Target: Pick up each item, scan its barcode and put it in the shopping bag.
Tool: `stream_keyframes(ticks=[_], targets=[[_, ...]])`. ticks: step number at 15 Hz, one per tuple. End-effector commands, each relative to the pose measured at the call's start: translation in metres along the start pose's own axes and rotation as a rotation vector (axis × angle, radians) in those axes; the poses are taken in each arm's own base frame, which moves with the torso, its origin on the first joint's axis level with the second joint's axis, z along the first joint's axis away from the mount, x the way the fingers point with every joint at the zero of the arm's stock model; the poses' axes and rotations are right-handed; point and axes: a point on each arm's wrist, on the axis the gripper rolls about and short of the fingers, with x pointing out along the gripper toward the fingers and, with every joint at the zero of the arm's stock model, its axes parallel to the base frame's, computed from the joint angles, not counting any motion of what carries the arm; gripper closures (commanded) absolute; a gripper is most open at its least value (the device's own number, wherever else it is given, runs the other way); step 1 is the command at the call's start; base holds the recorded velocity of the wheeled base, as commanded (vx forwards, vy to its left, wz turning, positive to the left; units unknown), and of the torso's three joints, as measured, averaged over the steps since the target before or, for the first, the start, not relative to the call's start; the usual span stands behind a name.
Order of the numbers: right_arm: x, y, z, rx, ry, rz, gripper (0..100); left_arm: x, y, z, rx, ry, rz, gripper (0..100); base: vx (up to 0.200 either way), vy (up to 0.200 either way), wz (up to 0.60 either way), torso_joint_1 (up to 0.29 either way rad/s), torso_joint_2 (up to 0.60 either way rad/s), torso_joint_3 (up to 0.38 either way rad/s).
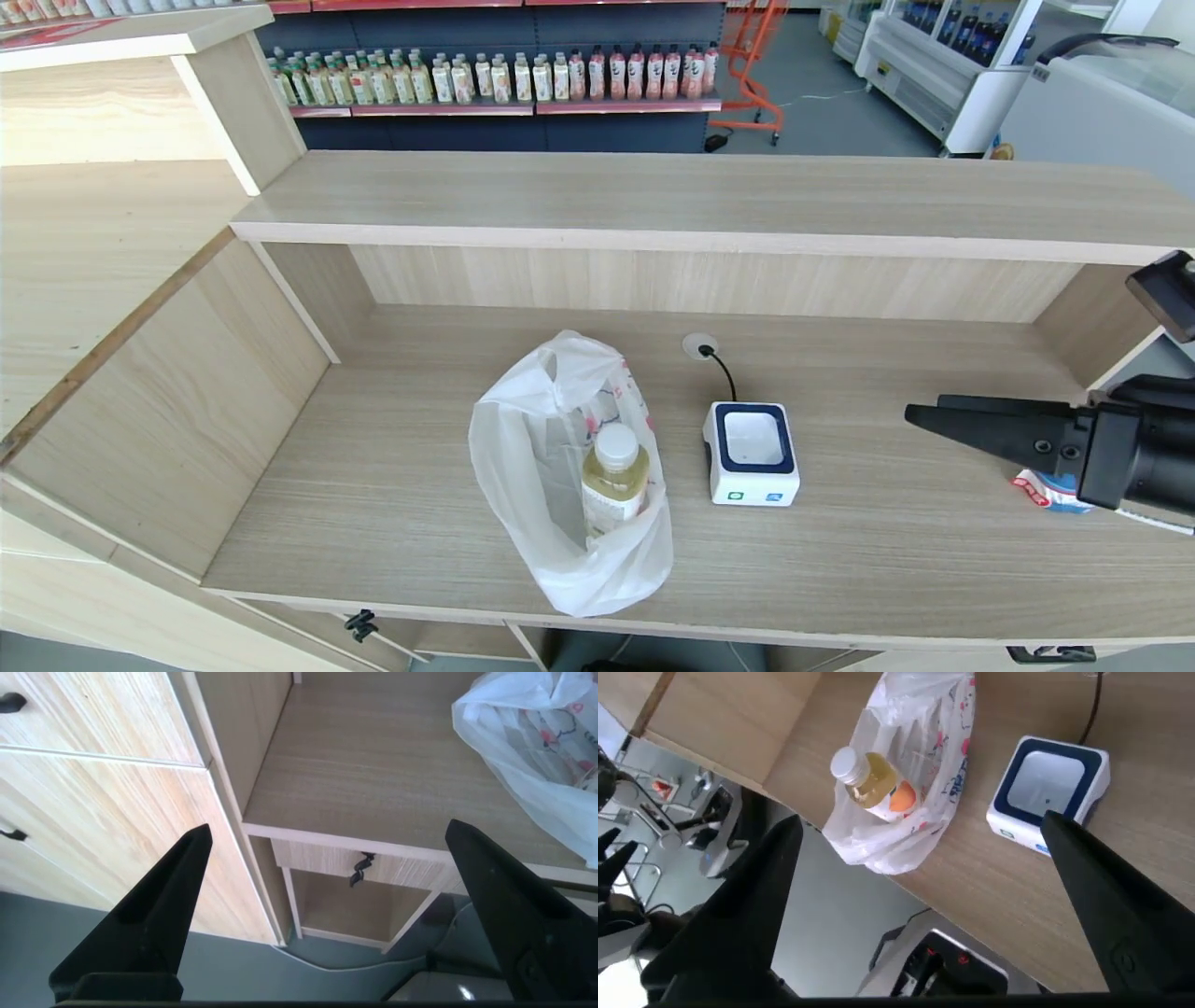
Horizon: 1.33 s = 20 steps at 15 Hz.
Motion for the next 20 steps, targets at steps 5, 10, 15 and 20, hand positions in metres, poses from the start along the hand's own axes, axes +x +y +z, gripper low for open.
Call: stream_keyframes(ticks=[5, 10, 15, 20], targets=[[-0.001, -0.012, -0.002, 0.025, 0.004, -0.055, 0, 0.0, 0.0, 0.0, 0.001, 0.0, 0.001, 0, -0.08, 0.0, 0.0, 0.004, 0.0, 0.0], [-0.009, -0.041, -0.001, 0.059, -0.01, -0.189, 0, 0.0, 0.0, 0.0, -0.002, 0.0, 0.001, 0, -0.12, -0.12, 0.0, 0.01, 0.0, -0.001], [-0.014, -0.078, -0.003, 0.143, -0.007, -0.403, 0, 0.0, 0.0, 0.0, 0.001, 0.0, 0.001, 0, -0.2, -0.2, 0.0, 0.005, 0.0, 0.0], [-0.008, -0.084, 0.027, 0.193, -0.094, -0.406, 0, 0.0, 0.0, 0.0, 0.004, 0.001, 0.001, 0, -0.04, -0.04, 0.0, 0.0, 0.0, 0.001]])
